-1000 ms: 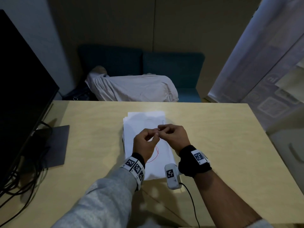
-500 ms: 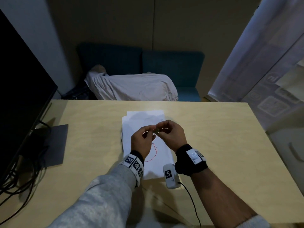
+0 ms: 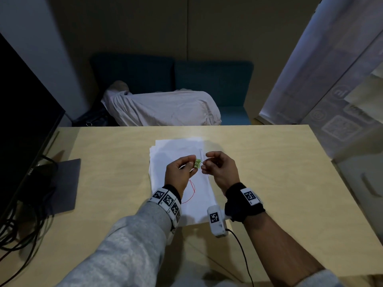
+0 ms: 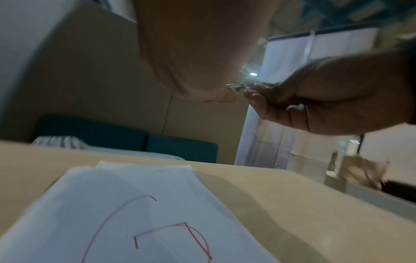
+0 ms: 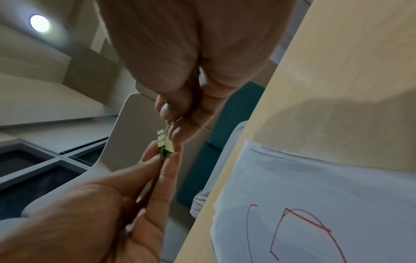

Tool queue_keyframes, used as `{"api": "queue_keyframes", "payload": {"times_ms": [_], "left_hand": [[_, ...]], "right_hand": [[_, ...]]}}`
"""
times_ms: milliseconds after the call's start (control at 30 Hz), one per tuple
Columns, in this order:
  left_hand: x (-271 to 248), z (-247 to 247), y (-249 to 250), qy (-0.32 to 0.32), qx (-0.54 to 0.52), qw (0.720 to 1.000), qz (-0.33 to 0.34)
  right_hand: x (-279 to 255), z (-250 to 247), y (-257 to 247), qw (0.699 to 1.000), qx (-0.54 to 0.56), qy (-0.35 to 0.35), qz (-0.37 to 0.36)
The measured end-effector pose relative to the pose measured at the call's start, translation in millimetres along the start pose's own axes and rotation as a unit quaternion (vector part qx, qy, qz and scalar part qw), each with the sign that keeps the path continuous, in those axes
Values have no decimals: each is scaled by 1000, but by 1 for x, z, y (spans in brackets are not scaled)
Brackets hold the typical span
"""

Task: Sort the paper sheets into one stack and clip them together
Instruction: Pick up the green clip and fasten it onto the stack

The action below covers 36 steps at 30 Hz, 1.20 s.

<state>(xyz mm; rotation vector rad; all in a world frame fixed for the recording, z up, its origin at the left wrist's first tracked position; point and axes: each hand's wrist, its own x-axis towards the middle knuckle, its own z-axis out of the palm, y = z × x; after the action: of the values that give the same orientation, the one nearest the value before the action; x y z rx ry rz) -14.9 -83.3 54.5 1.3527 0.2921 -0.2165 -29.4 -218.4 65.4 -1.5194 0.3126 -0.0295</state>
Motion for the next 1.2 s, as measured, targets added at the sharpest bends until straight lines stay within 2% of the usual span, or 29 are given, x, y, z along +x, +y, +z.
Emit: {"api": "queue_keyframes", "payload": {"times_ms": [133,267,367,433,533,633,767,833,900,967,1000,1033,1067,1133,1167,1200], "left_hand": [[2,8,2,-45,26,998,-36],[1,20,-2,-89,61,992,-71],[-2,25,-5,-102,90,990,-37],[-1,25,-4,-84,79,993,-30],[0,25,-6,-102,116,986,-55],[-1,27,-13,-101,120,983,-96],[-7,32,-26,-133,187,966,-118],[-5,32,-36,-159,242,950,-117],[-2,30,-47,-187,306,929,-87],[1,28,-56,-209,373,903,-47],[1,27,-58,-224,415,881,-33],[1,26,-61,-247,473,846,-12],[2,24,-64,-281,545,790,16],[-1,20,-70,-339,674,652,79],[-2,19,-74,-353,711,599,106],[-3,18,-78,-359,731,567,122]], "right_hand": [[-2,-1,7,999,-1,31,-19],[5,-3,14,984,-125,111,-52],[7,-7,18,972,-210,81,-64],[5,-11,21,979,-194,34,-45],[-4,-19,28,988,-152,4,-24],[-11,-31,36,985,-173,23,-14],[-19,-46,49,990,-112,41,69],[-23,-54,57,988,-110,44,99],[-28,-62,65,986,-91,48,135],[-34,-70,75,982,-66,62,168],[-36,-75,80,978,-59,73,184],[-39,-79,86,974,-59,84,201],[-42,-84,92,969,-63,95,221],[-47,-92,102,956,-81,113,259],[-50,-95,105,951,-97,112,270],[-53,-96,108,947,-117,108,279]]}}
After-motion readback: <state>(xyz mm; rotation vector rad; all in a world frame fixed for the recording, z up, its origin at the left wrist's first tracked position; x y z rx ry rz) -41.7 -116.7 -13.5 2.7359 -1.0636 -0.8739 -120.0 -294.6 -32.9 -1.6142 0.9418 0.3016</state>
